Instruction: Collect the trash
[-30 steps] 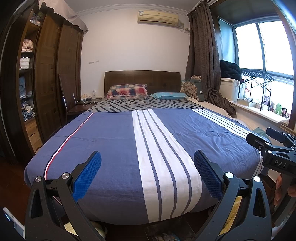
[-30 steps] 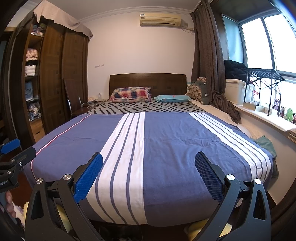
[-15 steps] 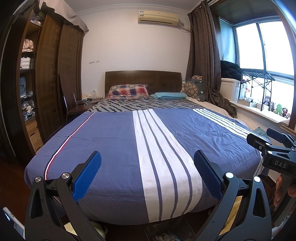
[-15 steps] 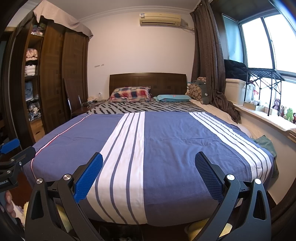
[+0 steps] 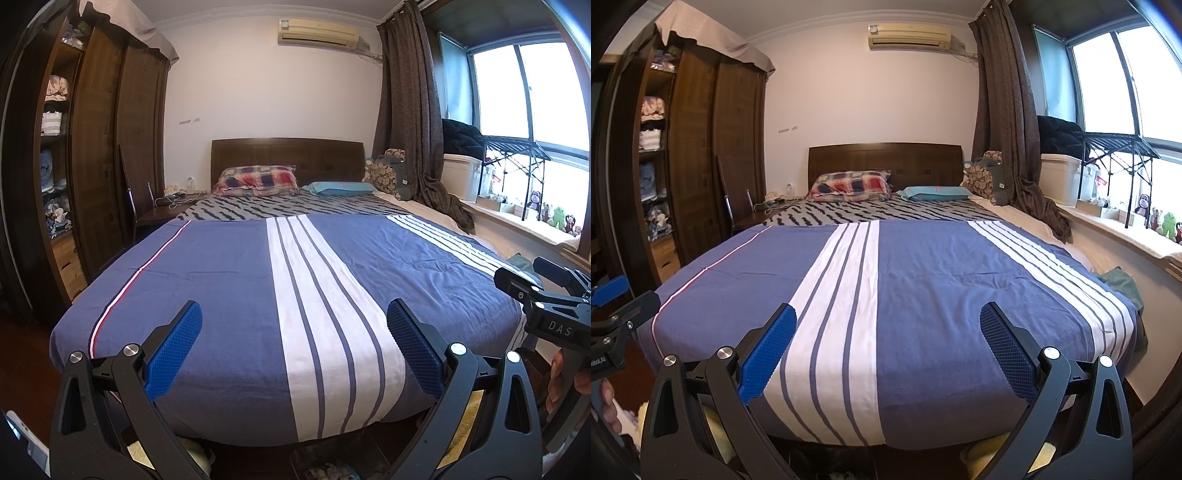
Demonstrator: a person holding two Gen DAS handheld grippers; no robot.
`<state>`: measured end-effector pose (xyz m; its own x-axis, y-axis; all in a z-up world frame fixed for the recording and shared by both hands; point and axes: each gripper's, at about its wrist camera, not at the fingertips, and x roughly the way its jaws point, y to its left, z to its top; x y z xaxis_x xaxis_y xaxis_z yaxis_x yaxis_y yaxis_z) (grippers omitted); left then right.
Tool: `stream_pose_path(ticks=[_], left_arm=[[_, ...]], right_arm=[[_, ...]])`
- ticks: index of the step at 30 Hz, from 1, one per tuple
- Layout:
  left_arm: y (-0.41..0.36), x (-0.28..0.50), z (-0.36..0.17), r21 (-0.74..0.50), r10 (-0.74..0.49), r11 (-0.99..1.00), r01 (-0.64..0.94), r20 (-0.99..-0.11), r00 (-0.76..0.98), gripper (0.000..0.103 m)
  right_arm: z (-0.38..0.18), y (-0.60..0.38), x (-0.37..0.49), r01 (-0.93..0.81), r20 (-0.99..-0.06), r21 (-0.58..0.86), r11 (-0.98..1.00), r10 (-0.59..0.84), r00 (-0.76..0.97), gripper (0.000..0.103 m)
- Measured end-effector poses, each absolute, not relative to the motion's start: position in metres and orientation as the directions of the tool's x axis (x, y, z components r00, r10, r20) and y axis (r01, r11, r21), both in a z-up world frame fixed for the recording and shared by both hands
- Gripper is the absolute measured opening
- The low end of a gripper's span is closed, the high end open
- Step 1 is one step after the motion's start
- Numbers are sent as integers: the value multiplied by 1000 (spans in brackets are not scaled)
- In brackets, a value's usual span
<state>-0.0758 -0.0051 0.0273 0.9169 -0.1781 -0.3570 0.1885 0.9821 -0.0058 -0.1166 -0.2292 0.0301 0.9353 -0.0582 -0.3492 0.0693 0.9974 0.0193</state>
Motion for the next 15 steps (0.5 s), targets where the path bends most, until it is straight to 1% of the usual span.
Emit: stream_pose_path(ticks=[4, 8, 12, 15], left_arm=[[-2, -75, 27, 1, -157, 986, 168, -359, 920, 95], [-3, -76, 27, 24, -105, 992, 121, -357, 928, 95], [-1, -75, 26, -19, -155, 987, 160, -371, 916, 95], [-4, -76, 25, 5, -140, 988, 152, -358, 923, 95]], right_arm=[[30, -229, -116, 70, -350, 20, 997, -58, 935, 100], [29, -230, -115, 68, -353, 24, 997, -55, 934, 100], [28, -229, -114, 68, -355, 24, 997, -55, 933, 100], [28, -230, -114, 70, -356, 25, 997, -56, 933, 100]])
